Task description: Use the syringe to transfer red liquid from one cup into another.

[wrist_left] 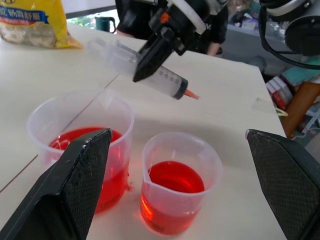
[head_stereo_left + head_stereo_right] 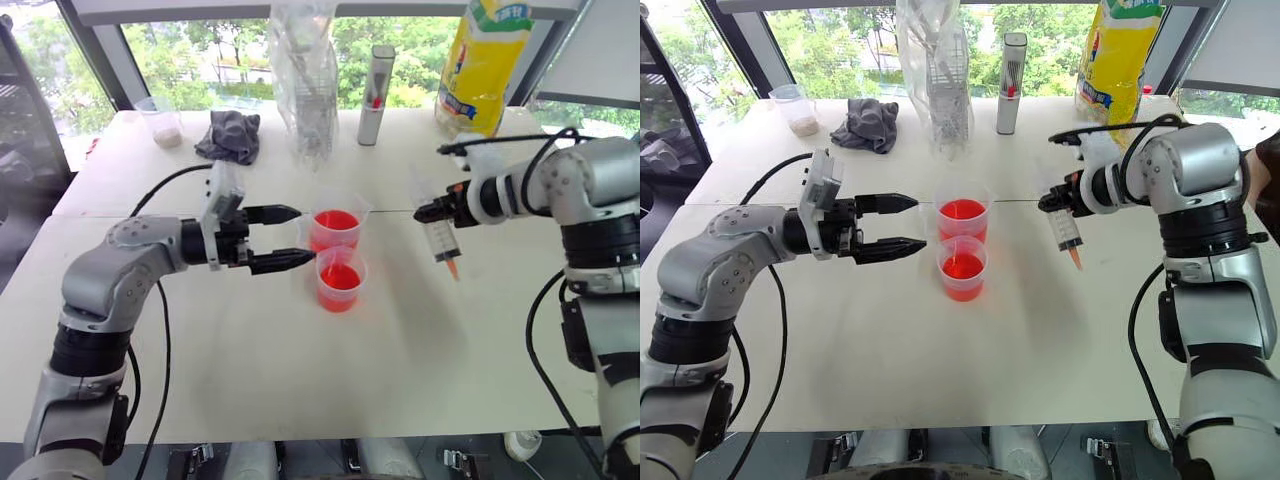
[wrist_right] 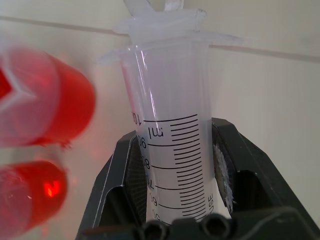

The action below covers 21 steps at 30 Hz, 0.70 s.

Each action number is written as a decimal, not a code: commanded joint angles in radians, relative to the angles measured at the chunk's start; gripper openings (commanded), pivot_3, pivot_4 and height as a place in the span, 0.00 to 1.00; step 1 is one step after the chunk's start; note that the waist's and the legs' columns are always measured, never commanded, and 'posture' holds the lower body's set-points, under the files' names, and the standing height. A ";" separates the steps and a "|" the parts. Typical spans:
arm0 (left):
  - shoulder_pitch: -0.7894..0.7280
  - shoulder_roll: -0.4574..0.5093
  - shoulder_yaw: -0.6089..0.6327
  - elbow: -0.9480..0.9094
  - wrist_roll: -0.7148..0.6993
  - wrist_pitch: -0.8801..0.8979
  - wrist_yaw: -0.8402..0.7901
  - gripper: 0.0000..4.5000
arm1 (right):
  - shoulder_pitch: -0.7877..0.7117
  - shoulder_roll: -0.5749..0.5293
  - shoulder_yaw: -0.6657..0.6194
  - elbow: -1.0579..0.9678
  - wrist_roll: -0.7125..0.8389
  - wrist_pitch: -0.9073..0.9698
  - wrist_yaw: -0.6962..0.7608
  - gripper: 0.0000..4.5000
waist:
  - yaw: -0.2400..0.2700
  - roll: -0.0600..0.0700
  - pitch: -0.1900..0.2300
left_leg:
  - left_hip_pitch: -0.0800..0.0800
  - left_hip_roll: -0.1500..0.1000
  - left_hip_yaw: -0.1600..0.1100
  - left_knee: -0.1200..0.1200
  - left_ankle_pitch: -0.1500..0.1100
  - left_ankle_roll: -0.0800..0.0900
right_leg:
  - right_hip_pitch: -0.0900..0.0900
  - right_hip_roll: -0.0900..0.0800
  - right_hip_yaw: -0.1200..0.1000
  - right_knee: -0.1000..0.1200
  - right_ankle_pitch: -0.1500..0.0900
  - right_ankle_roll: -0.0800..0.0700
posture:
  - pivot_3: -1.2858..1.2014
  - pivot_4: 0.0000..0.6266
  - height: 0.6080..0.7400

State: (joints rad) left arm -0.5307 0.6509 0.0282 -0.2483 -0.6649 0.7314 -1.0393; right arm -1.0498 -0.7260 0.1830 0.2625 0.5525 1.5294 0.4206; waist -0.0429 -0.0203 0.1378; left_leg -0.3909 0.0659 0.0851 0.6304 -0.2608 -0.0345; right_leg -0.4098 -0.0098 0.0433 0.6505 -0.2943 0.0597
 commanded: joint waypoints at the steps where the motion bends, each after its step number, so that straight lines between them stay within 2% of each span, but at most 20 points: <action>1: -0.008 0.022 0.032 -0.035 -0.013 -0.015 0.001 0.98 | 0.002 0.008 -0.005 0.004 -0.037 -0.005 0.013 0.32 | 0.001 0.000 0.000 | 0.000 0.000 0.000 0.000 0.000 0.000 | 0.000 0.000 0.000 0.000 0.000 0.000 | 0.52 0.24 1.00; 17: -0.025 0.074 0.014 -0.007 0.012 -0.046 -0.033 0.98 | 0.070 0.102 -0.001 0.057 -0.119 0.048 0.014 0.32 | 0.001 0.000 0.000 | 0.000 0.000 0.000 0.000 0.000 0.000 | 0.000 0.001 0.000 0.000 0.000 0.000 | 0.52 0.24 1.00; 20: -0.020 0.077 0.017 -0.013 0.012 -0.043 -0.033 1.00 | 0.065 0.099 0.000 0.039 -0.121 0.048 0.027 0.65 | 0.001 0.000 0.000 | 0.000 0.000 0.000 0.000 0.000 0.000 | 0.000 0.001 0.000 0.000 0.000 0.000 | 0.52 0.24 1.00; 21: -0.019 0.078 0.017 -0.015 0.012 -0.042 -0.033 1.00 | 0.064 0.097 0.000 0.031 -0.120 0.051 0.031 0.72 | 0.000 0.000 0.000 | 0.000 0.000 0.000 0.000 0.000 0.000 | 0.000 0.001 0.000 0.000 0.000 0.000 | 0.52 0.24 1.00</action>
State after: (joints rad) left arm -0.5432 0.7164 0.0267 -0.2424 -0.6497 0.7054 -1.0684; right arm -0.9718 -0.6234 0.2004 0.3201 0.4361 1.5777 0.4405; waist -0.0427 -0.0203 0.1378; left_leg -0.3908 0.0657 0.0851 0.6303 -0.2608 -0.0345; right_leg -0.4097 -0.0090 0.0431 0.6504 -0.2943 0.0597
